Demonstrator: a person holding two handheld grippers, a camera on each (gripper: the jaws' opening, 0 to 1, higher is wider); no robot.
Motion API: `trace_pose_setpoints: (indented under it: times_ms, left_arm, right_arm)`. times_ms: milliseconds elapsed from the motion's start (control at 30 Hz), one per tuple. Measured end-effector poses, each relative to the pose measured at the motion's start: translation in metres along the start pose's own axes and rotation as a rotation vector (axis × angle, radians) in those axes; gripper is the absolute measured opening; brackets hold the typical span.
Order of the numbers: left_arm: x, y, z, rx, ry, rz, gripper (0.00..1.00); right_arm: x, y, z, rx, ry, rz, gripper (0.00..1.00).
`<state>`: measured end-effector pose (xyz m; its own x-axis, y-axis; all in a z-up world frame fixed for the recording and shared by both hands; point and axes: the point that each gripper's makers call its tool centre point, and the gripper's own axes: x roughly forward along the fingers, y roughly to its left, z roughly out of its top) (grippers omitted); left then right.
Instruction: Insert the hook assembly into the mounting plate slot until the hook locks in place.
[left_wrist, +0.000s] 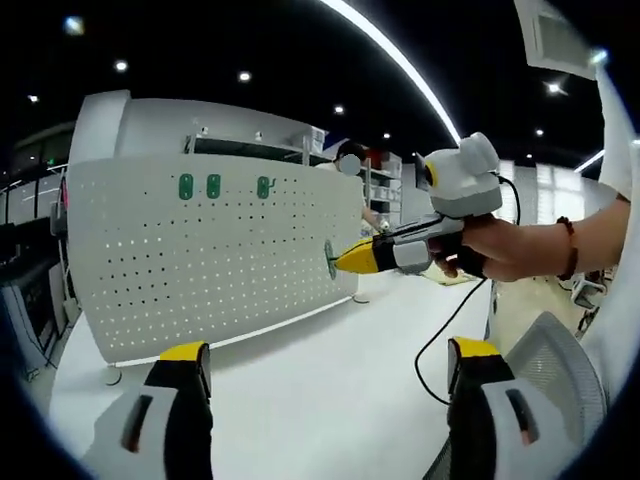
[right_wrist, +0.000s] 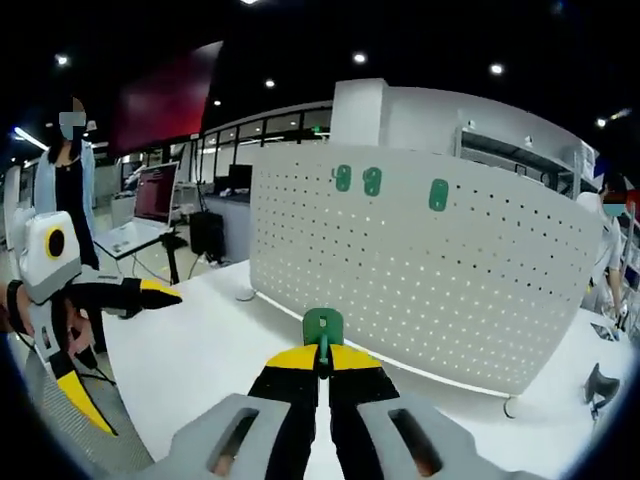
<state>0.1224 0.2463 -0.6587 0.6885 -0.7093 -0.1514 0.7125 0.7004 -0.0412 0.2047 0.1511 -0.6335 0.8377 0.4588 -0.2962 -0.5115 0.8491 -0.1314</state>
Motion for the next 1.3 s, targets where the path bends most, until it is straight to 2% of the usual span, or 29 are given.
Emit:
trace_pose_setpoints:
  times_ms: [567, 1300]
  left_arm:
    - [-0.006, -0.001, -0.004, -0.012, 0.012, -0.02, 1.0]
    - [-0.016, 0.01, 0.0, -0.012, -0.005, -0.011, 1.0]
  right_arm:
    - [0.017, -0.016, 0.039, 0.008, -0.056, -0.059, 0.01]
    - [0.038, -0.034, 0.078, 0.057, -0.123, -0.119, 0.01]
